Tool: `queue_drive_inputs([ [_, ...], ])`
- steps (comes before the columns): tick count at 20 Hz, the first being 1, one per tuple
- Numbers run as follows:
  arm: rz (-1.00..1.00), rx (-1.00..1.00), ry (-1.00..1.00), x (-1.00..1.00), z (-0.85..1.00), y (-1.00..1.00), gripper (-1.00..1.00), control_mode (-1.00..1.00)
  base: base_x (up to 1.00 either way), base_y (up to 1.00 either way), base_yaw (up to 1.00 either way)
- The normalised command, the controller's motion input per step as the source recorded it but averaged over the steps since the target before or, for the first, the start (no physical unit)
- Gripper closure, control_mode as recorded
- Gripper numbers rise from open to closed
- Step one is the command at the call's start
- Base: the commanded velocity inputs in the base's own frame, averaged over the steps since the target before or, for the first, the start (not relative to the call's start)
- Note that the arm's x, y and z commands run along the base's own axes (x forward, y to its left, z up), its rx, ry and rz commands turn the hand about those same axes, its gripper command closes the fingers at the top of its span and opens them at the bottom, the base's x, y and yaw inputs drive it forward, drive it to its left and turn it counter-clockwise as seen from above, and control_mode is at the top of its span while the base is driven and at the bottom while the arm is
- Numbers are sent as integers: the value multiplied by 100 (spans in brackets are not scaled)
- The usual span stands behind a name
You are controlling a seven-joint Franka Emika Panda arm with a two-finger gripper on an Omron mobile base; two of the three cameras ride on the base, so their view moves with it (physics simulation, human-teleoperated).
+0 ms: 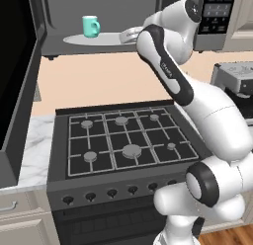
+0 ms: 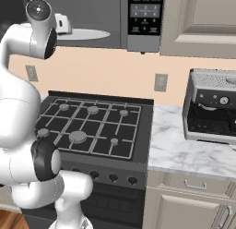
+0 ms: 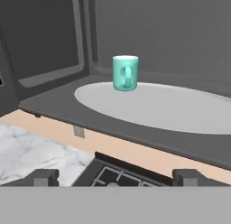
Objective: Pick the cup of tea, navigate to the dining table, and place it on the saucer.
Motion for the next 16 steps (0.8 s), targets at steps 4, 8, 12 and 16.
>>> queue_drive_inputs([
  [4,-10,-16,1,41,5,54,-100,-100,0,0,0],
  [8,-3,-4,-4,9,0,33,-100,-100,0,0,0],
  [12,0,1,-14,15,1,11,-100,-100,0,0,0],
  [16,-2,0,-3,45,11,23,-100,-100,0,0,0],
])
